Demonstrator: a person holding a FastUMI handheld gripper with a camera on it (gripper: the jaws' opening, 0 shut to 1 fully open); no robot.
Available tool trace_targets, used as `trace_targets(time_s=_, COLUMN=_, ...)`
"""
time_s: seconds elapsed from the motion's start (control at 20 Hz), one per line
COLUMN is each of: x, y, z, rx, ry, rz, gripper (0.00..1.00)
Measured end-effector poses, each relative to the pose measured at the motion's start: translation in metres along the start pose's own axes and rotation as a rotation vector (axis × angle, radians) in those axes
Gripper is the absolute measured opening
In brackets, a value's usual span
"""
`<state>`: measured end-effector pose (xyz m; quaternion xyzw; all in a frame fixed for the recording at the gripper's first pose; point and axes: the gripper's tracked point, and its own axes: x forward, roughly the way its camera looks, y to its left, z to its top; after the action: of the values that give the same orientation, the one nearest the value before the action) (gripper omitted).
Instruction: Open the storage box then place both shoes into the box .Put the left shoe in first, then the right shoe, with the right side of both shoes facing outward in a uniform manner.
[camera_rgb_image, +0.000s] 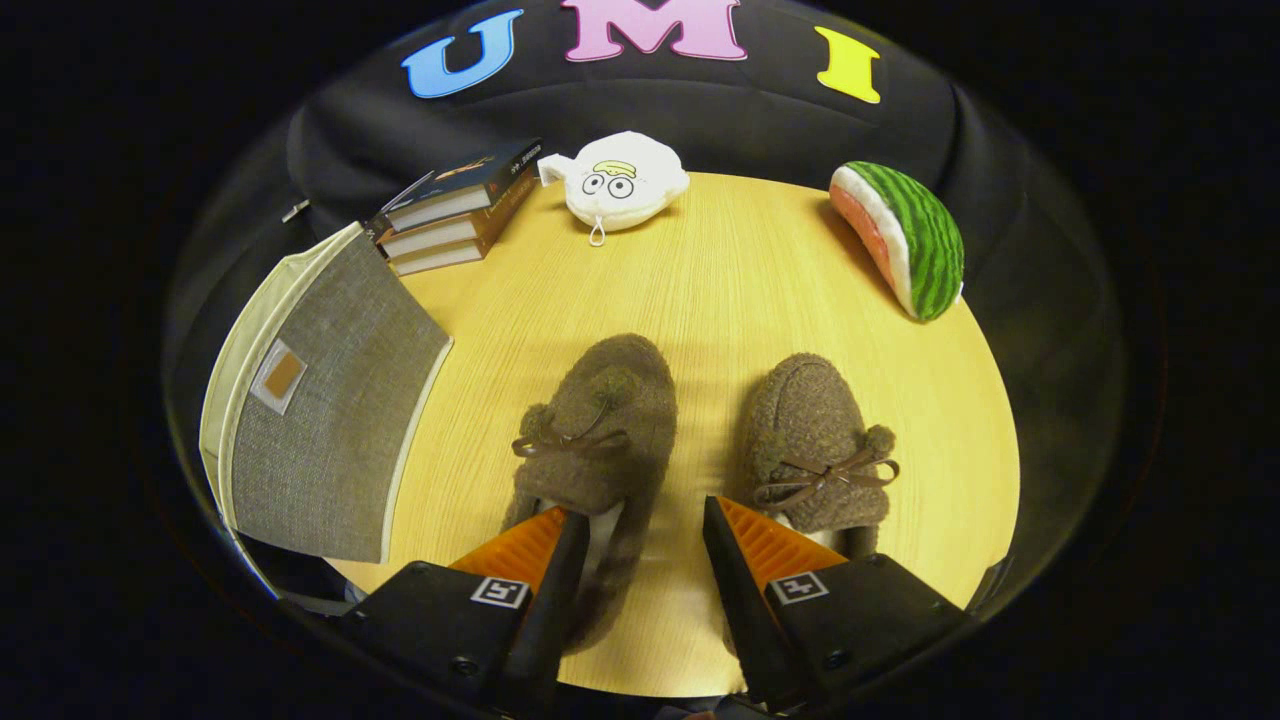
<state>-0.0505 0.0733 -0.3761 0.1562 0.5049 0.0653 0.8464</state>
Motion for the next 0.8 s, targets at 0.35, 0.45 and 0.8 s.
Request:
trace_targets(time_s=0.35, x=0.023, y=-0.008, z=0.003, rx=0.013, ry=0.001, rz=-0.085, gripper=0.26)
trace_targets(time_s=0.45, x=0.017, y=-0.007, z=0.006, rx=0.078, ry=0.007, rz=-0.101, gripper=0.08)
trace_targets(time_s=0.8, x=-0.047, y=0.012, z=0.038, rx=0.153, ry=-0.007, rz=-0.102, gripper=0.06)
